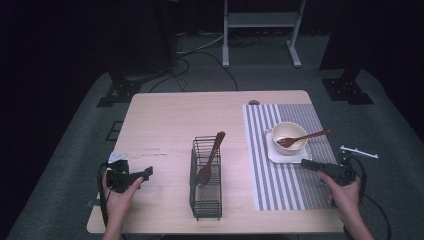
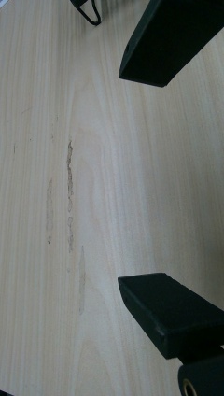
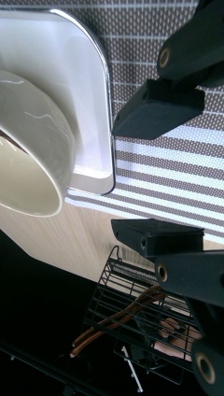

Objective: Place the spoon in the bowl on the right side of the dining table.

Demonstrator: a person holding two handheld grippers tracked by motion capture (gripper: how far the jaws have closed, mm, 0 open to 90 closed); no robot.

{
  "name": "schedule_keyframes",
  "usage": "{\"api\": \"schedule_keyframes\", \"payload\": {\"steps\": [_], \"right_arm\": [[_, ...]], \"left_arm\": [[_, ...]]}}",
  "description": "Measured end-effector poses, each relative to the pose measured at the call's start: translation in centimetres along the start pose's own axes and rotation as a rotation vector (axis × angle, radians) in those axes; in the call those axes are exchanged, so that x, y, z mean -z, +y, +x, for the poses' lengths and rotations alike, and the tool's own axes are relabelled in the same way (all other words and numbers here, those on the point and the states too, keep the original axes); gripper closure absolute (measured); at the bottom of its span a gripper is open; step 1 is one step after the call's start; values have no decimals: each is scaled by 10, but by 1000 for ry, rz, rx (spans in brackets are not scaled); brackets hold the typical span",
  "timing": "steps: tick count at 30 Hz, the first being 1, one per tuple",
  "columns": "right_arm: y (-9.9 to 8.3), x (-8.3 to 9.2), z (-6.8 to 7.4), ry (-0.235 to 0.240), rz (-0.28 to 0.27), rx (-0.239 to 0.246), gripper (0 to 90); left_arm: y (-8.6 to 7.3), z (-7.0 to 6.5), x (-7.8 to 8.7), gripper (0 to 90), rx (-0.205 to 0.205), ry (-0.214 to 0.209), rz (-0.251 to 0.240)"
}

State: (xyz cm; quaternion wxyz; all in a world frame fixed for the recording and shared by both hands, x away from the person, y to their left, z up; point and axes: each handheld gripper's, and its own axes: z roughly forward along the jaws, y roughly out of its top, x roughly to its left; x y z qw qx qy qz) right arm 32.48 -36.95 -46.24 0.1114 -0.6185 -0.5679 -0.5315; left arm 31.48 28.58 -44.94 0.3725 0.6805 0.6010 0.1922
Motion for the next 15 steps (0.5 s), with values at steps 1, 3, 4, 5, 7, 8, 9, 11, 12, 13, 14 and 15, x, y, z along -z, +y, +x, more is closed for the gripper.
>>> {"api": "schedule_keyframes", "payload": {"steps": [1,3,4,5,7,8,9,11,12,13,14,15], "right_arm": [[-1,0,0,3,0,0,469],[-2,-1,0,8,2,-2,469],[-3,-2,1,9,2,-1,467],[-4,-2,1,12,2,1,467],[-5,-3,2,17,4,1,467],[-6,-3,3,21,6,1,464],[-7,-4,3,23,6,2,463],[-8,-4,3,26,2,4,463],[-9,-4,3,30,1,3,463],[-10,-4,3,31,0,2,463],[-12,-5,3,33,1,2,462],[-12,-5,4,33,3,2,461]], "left_arm": [[0,0,0,19,0,0,0],[0,0,0,19,1,-1,0],[0,0,0,19,0,-2,0],[0,0,0,19,0,-1,0],[0,0,0,19,1,-1,0],[0,0,0,19,1,-1,0],[0,0,0,19,1,-1,0],[0,0,0,19,1,-1,0],[0,0,0,19,1,-2,0],[0,0,0,18,1,-2,0],[0,0,0,18,1,-2,0],[0,0,0,18,1,-2,1]]}}
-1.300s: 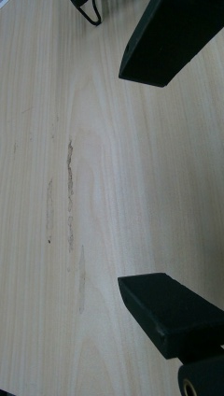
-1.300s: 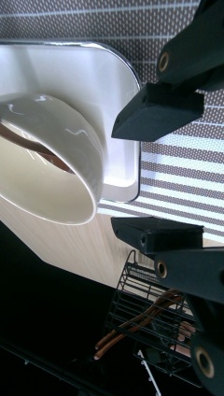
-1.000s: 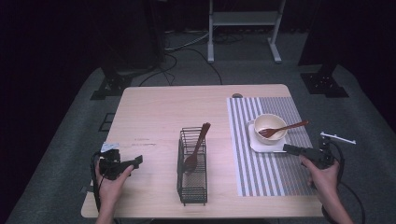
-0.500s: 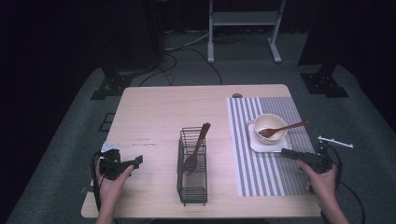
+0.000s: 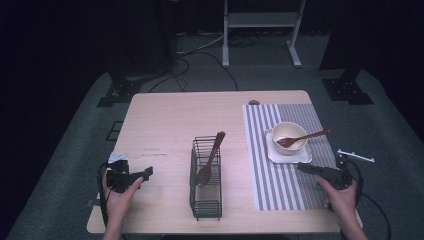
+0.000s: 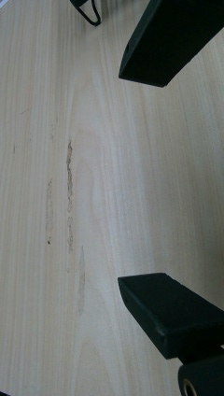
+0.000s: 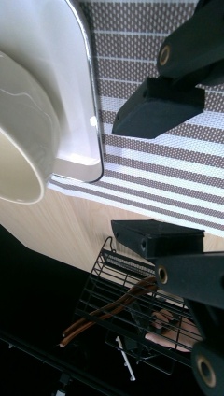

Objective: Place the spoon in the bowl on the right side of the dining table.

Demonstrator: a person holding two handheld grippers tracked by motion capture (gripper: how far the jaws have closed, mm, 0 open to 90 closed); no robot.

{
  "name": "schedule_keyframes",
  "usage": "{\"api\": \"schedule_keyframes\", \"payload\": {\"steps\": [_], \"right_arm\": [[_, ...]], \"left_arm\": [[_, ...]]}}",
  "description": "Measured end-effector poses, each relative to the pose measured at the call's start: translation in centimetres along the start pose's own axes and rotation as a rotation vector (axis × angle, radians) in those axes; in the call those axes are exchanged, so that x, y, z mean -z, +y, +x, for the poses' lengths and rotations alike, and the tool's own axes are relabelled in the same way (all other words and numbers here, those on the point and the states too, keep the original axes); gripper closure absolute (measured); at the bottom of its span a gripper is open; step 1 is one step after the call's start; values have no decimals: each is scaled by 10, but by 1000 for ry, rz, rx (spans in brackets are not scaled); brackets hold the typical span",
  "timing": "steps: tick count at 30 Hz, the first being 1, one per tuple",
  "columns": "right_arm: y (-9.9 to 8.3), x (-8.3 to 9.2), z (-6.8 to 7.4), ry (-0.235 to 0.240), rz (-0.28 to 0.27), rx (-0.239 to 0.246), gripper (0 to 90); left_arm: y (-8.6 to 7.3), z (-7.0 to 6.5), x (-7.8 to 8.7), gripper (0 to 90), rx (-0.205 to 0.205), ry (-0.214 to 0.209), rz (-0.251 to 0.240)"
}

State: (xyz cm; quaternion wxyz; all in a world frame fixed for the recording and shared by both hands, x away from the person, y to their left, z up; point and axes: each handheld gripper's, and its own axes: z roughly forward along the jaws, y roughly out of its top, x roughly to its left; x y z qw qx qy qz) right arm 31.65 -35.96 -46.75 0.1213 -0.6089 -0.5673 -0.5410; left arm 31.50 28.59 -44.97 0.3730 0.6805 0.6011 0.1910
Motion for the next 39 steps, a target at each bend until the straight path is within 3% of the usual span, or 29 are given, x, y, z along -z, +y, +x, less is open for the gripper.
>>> {"api": "schedule_keyframes", "payload": {"steps": [39], "right_arm": [[-39,-8,21,30,40,86,440]], "left_arm": [[0,-1,0,19,-2,0,-3]]}}
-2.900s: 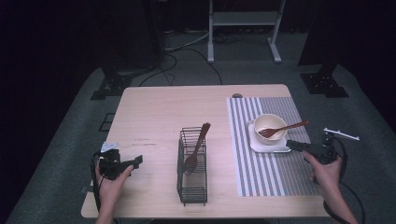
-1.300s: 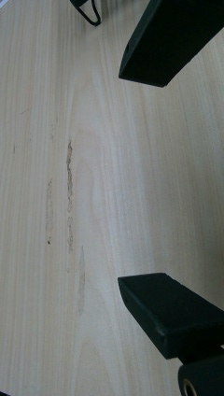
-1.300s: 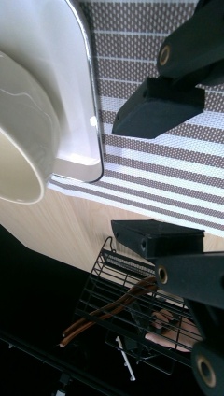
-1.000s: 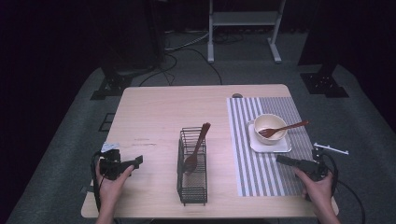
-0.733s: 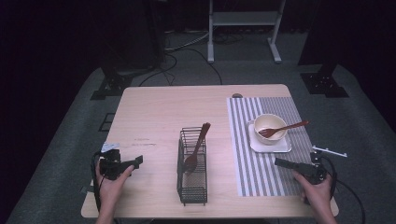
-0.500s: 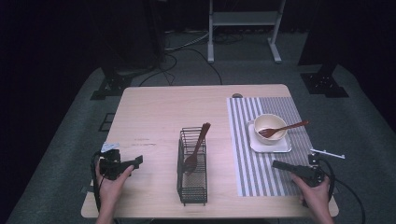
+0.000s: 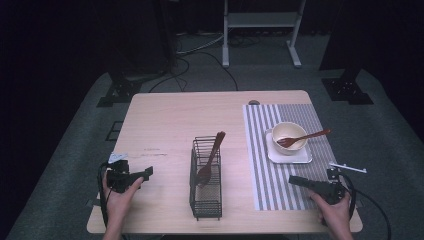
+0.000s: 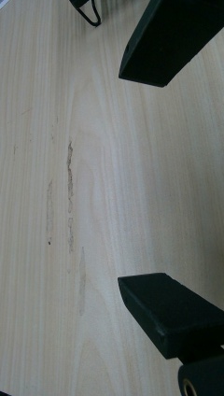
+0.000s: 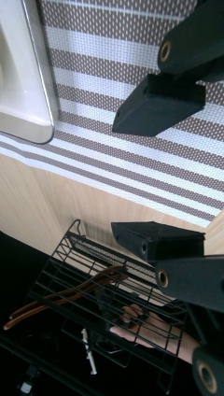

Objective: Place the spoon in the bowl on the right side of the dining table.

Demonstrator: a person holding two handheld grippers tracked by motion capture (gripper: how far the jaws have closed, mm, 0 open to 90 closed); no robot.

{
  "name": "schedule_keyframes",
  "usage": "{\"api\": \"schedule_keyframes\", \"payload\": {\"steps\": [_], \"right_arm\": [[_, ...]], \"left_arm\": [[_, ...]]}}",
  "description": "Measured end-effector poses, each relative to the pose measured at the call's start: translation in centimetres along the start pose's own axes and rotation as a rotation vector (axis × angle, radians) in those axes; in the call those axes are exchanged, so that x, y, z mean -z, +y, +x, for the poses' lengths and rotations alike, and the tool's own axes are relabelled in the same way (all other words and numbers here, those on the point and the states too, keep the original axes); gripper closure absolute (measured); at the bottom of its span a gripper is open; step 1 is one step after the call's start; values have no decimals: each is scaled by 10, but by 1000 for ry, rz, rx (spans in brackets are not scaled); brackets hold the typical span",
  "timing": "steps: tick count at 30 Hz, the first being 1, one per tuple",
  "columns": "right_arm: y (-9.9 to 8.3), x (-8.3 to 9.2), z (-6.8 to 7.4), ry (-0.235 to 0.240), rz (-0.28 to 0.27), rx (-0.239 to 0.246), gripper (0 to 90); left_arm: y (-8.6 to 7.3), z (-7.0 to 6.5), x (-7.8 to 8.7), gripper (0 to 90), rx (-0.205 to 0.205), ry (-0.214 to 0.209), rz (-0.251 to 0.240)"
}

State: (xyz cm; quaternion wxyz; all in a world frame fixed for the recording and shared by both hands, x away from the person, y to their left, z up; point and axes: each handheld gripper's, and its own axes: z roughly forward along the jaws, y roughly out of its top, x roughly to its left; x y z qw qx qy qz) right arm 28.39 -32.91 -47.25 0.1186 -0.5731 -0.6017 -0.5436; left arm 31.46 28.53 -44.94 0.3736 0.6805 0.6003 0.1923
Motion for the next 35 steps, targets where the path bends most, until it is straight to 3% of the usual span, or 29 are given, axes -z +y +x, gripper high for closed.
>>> {"api": "schedule_keyframes", "payload": {"steps": [16,35], "right_arm": [[-13,-6,5,10,14,26,434],[-23,-7,4,26,-10,24,424]], "left_arm": [[0,-1,0,19,-1,-1,-1],[0,-2,-2,18,-5,-6,4]]}}
